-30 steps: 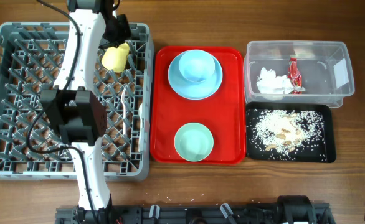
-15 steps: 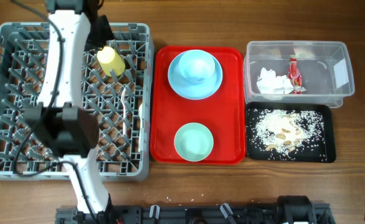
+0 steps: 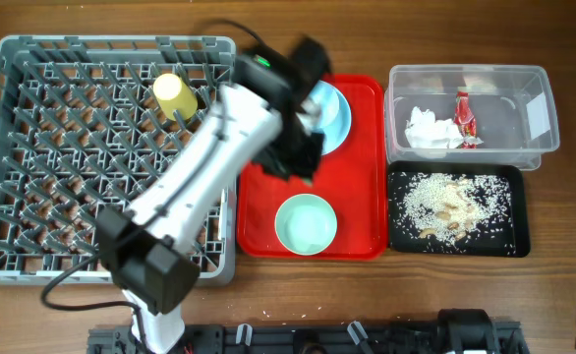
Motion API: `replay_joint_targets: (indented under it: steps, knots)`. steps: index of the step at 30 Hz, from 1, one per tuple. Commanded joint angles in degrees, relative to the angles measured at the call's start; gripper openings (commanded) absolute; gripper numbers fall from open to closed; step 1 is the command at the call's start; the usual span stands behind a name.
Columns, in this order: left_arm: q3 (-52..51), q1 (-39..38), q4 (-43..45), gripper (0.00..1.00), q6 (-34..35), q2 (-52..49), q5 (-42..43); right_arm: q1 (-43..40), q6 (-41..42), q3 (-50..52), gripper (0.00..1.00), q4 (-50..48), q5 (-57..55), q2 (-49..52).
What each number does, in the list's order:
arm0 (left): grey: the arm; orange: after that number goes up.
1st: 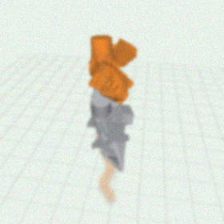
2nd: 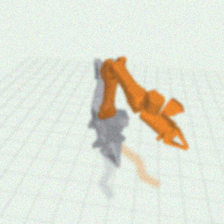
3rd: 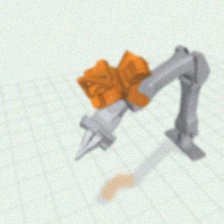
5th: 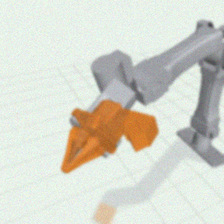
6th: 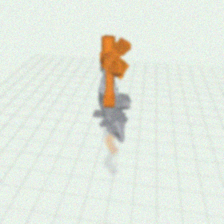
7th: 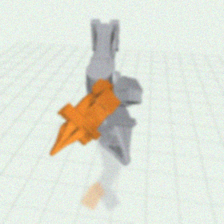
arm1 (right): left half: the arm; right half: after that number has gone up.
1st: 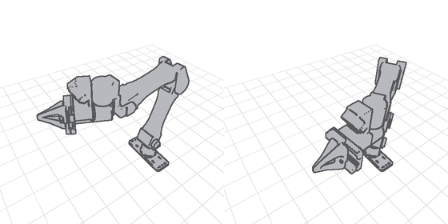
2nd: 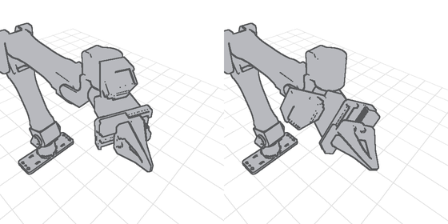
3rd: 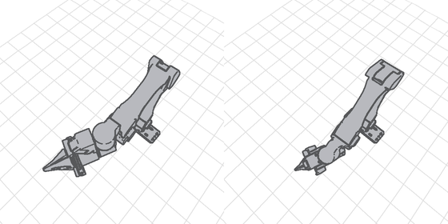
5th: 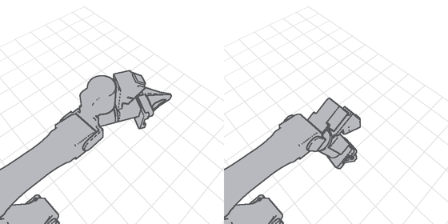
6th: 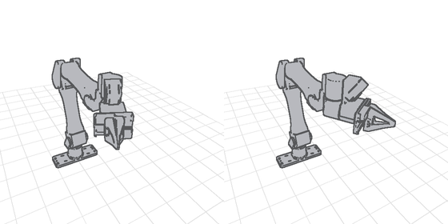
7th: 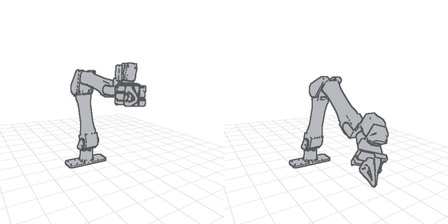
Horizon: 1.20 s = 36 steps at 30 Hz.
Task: Sort waste into correct bins and load items into the dishwasher rack
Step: 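Move the left gripper to the pale green bowl and grasp its rim, then carry the green bowl with the left gripper and set it in the rack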
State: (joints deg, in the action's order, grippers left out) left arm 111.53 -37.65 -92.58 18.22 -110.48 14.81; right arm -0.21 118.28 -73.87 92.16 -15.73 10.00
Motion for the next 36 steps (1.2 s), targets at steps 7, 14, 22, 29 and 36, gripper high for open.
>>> replay_joint_targets:
  steps: [7, 14, 22, 29, 36]
  knots:
    - [-22.4, -17.0, 20.9, 0.39, 11.1, -0.2, -4.9, -0.3, 0.4, 0.1, 1.0, -0.1, -1.0, -0.6]
    - [-28.6, -21.8, 31.5, 0.34, 18.3, -0.2, -17.4, -0.3, 0.4, 0.1, 1.0, -0.1, -1.0, -0.6]
    - [-35.5, -22.2, 38.5, 0.04, 18.3, -0.2, -21.2, -0.3, 0.4, 0.1, 1.0, -0.1, -1.0, -0.6]
    - [-30.4, -21.6, 33.8, 0.04, 18.3, 1.7, -33.8, -0.3, 0.4, 0.1, 1.0, -0.1, -1.0, -0.6]
    - [-15.8, -15.1, 27.2, 0.04, 5.9, 12.7, -25.6, -0.3, 0.4, 0.1, 1.0, -0.1, -1.0, -0.6]
